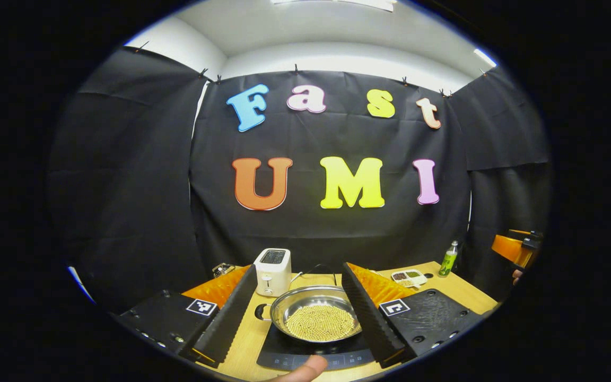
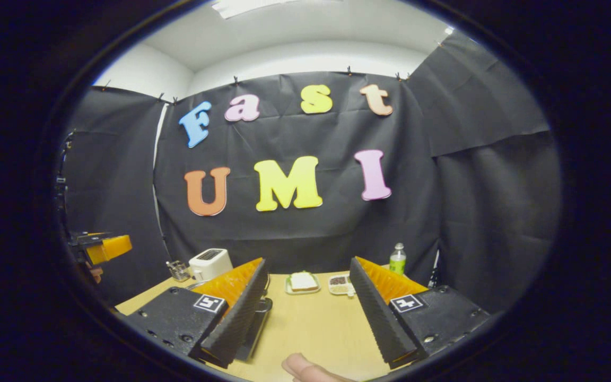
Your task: First push the handle of the pot to place it horizontally, then grasp the pot with both hands and set it on the induction cooktop.
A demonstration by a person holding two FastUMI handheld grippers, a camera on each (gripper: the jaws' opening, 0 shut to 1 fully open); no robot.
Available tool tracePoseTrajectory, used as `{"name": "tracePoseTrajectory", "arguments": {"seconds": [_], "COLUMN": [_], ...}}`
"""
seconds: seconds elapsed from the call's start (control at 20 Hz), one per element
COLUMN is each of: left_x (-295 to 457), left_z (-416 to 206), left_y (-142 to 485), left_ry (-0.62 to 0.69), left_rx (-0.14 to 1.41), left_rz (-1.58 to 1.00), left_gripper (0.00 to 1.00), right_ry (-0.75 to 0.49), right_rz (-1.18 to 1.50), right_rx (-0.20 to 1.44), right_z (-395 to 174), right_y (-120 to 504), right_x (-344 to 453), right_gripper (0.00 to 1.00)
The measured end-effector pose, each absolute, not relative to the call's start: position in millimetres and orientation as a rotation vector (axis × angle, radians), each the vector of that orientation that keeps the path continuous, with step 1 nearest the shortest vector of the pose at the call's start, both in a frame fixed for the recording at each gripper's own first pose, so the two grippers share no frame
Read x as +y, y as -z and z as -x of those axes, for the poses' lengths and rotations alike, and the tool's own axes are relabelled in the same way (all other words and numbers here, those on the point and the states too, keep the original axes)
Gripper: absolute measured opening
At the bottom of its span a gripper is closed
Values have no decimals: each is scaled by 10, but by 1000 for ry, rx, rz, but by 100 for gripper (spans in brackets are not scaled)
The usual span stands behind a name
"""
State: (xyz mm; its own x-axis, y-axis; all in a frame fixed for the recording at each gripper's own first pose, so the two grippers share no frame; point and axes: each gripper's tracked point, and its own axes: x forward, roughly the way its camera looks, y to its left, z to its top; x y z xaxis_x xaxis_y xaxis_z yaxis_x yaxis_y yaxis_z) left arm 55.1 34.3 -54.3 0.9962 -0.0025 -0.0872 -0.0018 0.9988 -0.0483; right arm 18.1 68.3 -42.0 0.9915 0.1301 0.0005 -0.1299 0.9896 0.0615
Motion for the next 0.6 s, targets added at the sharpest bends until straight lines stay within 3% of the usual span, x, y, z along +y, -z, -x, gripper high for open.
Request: {"name": "tracePoseTrajectory", "arguments": {"seconds": [0.35,0.6], "left_x": [-90,-163], "left_z": [185,612], "left_y": [134,140], "left_ry": [44,33], "left_rx": [-49,-93], "left_rz": [65,27], "left_gripper": [95,94], "right_ry": [-76,-52], "right_rz": [-34,-39], "right_rx": [-90,-125], "right_z": [683,1087], "right_y": [110,245], "right_x": [254,12], "right_gripper": [97,97]}}
